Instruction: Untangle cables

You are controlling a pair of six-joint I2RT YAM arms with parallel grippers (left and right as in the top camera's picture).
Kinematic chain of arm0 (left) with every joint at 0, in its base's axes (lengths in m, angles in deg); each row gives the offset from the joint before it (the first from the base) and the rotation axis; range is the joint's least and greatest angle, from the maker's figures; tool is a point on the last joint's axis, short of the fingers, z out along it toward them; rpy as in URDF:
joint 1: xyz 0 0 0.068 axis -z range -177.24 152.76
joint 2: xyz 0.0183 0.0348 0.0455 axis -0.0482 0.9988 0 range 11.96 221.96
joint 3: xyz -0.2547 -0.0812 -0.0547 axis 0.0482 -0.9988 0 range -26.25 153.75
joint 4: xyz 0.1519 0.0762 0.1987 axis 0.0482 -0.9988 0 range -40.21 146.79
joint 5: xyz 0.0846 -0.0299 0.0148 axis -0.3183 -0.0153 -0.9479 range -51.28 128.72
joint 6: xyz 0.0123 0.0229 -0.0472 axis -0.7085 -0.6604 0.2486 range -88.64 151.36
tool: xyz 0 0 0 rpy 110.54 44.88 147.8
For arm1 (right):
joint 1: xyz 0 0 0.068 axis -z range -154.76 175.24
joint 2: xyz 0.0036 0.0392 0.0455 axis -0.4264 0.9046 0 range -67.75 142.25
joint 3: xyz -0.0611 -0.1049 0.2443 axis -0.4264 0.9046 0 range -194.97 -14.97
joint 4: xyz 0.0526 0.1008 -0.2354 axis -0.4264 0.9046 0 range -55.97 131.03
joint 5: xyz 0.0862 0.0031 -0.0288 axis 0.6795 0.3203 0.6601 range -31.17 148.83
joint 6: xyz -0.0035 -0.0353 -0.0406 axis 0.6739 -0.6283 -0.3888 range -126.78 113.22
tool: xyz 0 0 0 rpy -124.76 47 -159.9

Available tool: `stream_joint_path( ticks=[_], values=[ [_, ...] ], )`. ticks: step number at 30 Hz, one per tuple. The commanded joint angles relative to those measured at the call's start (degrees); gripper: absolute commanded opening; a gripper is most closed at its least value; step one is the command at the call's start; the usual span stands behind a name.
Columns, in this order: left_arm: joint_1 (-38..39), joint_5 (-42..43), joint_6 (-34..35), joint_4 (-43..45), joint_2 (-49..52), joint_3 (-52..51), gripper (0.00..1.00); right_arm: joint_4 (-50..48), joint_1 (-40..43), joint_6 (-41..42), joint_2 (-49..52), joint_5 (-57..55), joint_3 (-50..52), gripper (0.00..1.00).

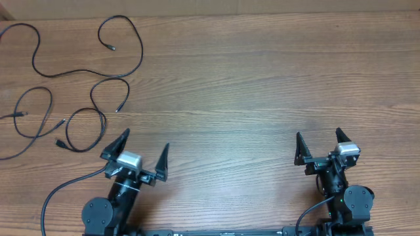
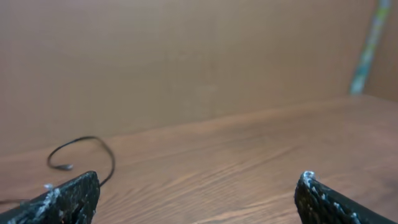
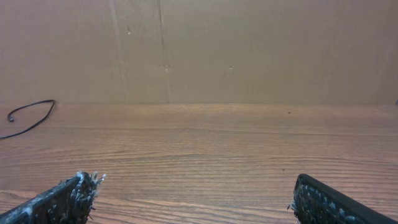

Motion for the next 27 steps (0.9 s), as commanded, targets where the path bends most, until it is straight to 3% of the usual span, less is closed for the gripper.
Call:
stream_joint_path(
  ticks=[1,8,27],
  values=[
    [-0.52,-9.22,6.95,0.79,-2.51,-2.99,1.0,-0.22,0.09,-0.28,-0.46,-0.5,0.57,1.0],
    [-1.86,-12.41,10.58,3.02,-2.43,-6.69,0.99,-0.2,0.09,-0.28,-0.46,-0.5,0.57,1.0],
    [-1.97,-12.39,1.31,1.36,-2.4,-10.58,1.0,-0.2,0.09,-0.28,-0.46,-0.48,0.57,1.0]
  ],
)
